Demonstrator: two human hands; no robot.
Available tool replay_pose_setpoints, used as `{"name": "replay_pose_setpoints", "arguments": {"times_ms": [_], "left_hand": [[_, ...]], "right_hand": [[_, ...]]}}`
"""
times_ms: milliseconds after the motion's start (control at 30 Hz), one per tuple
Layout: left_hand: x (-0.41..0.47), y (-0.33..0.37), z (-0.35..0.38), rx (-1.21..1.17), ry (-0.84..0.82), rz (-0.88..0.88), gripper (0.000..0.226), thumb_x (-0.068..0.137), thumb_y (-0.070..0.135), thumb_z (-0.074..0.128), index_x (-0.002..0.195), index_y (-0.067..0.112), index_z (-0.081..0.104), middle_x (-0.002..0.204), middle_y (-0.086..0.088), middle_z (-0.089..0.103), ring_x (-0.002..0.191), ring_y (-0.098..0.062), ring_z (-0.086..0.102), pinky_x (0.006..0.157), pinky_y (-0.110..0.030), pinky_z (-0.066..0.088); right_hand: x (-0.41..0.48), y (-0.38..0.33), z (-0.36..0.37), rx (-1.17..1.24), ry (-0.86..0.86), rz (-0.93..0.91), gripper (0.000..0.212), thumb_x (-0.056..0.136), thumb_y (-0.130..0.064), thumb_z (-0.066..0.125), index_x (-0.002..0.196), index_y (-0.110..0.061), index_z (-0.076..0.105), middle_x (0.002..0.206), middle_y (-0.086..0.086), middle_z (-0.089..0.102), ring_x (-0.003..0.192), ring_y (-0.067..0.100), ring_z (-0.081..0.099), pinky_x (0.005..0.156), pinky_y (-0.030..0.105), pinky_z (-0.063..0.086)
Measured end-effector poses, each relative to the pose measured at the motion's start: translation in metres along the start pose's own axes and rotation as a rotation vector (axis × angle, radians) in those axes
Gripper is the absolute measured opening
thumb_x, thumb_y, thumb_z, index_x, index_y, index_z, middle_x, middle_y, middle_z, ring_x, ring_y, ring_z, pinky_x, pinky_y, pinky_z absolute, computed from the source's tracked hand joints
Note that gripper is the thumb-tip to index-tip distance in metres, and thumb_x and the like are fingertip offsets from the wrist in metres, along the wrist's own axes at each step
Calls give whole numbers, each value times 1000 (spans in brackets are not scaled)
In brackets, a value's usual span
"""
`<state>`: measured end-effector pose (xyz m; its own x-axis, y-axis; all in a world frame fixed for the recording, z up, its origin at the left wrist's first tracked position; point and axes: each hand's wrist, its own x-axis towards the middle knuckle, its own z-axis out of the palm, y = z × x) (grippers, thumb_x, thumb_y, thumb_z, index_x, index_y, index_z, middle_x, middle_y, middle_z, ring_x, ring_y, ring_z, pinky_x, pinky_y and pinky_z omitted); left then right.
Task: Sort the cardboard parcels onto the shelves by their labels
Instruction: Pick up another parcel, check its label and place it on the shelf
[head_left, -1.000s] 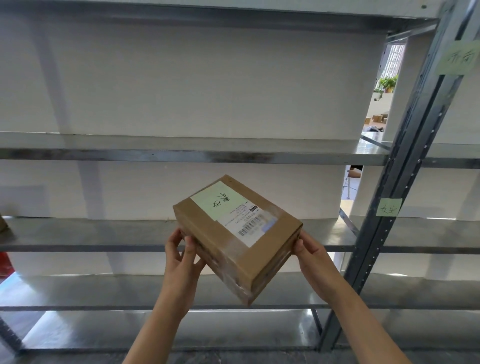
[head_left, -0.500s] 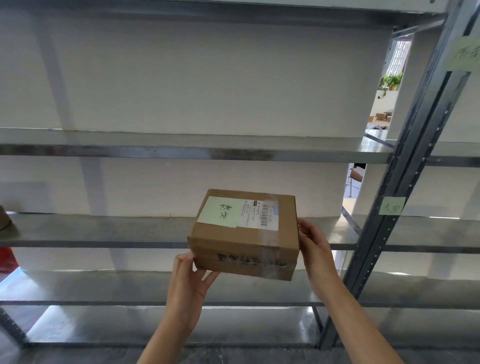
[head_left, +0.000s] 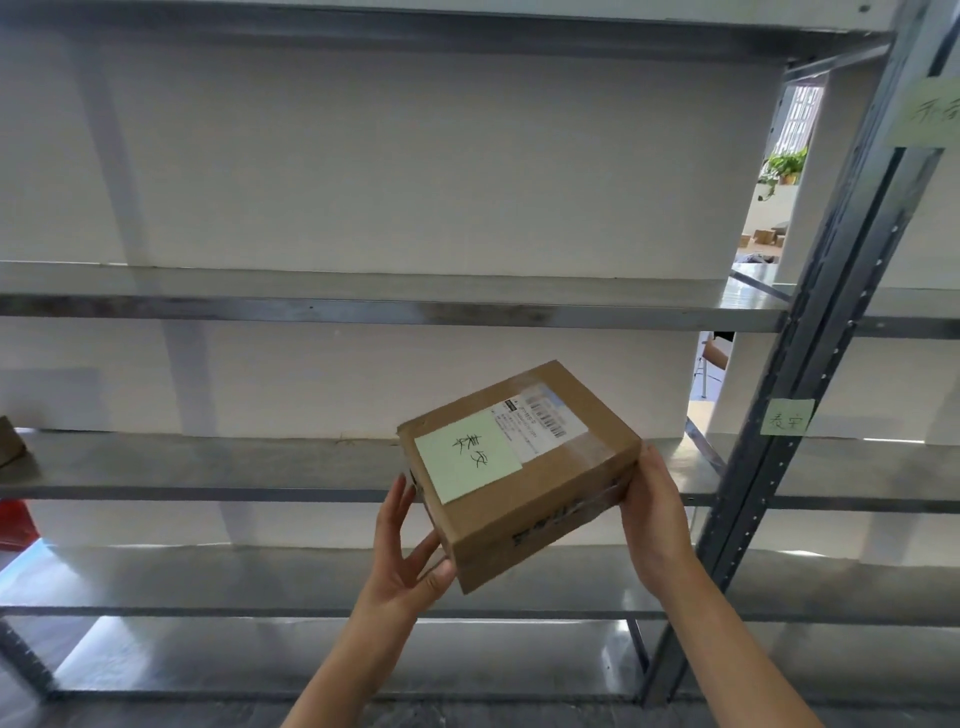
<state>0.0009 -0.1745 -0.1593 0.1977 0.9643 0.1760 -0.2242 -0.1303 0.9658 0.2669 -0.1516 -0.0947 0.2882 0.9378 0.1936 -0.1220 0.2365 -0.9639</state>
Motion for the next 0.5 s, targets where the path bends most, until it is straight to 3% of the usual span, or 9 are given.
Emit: {"name": "replay_pose_setpoints", "arguments": {"times_ms": [100, 233, 300, 367, 500], "left_hand": [[1, 0, 7, 60, -43, -33, 113, 69, 25, 88, 148, 63, 16, 152, 37, 27, 134, -14, 54, 90, -27, 59], [4, 1, 10, 154, -52, -15, 130, 53, 45, 97, 149, 64, 10, 157, 27, 26, 128, -6, 59, 94, -33, 59], [5, 3, 12, 162, -13, -2, 131, 51, 45, 98, 150, 59, 13, 156, 24, 28, 126, -11, 61, 93, -32, 59], [7, 4, 14, 144, 33, 27, 126, 53, 38, 98, 150, 54, 19, 155, 22, 30, 124, -11, 62, 93, -30, 60], [10, 5, 17, 152, 46, 42, 128, 43, 39, 102, 144, 54, 25, 152, 15, 29, 124, -8, 61, 106, -41, 53]], "right_hand": [[7, 1, 1, -105, 10, -16, 56, 94, -65, 32, 122, -24, 59, 122, 5, 63, 121, 28, 56, 110, 62, 39], [8, 1, 1, -121, -5, -19, 50, 100, -62, 28, 132, -30, 51, 133, -7, 56, 131, 17, 48, 120, 54, 29], [6, 0, 3, -130, -17, 8, 57, 93, -61, 32, 140, -31, 44, 142, -6, 48, 134, 12, 42, 122, 46, 22], [2, -2, 7, -154, -37, 8, 62, 90, -58, 34, 146, -34, 37, 147, -9, 39, 133, 8, 36, 115, 36, 21], [1, 2, 9, -161, 0, -9, 54, 100, -53, 32, 153, -44, 24, 148, -19, 26, 138, 7, 30, 117, 41, 23]]}}
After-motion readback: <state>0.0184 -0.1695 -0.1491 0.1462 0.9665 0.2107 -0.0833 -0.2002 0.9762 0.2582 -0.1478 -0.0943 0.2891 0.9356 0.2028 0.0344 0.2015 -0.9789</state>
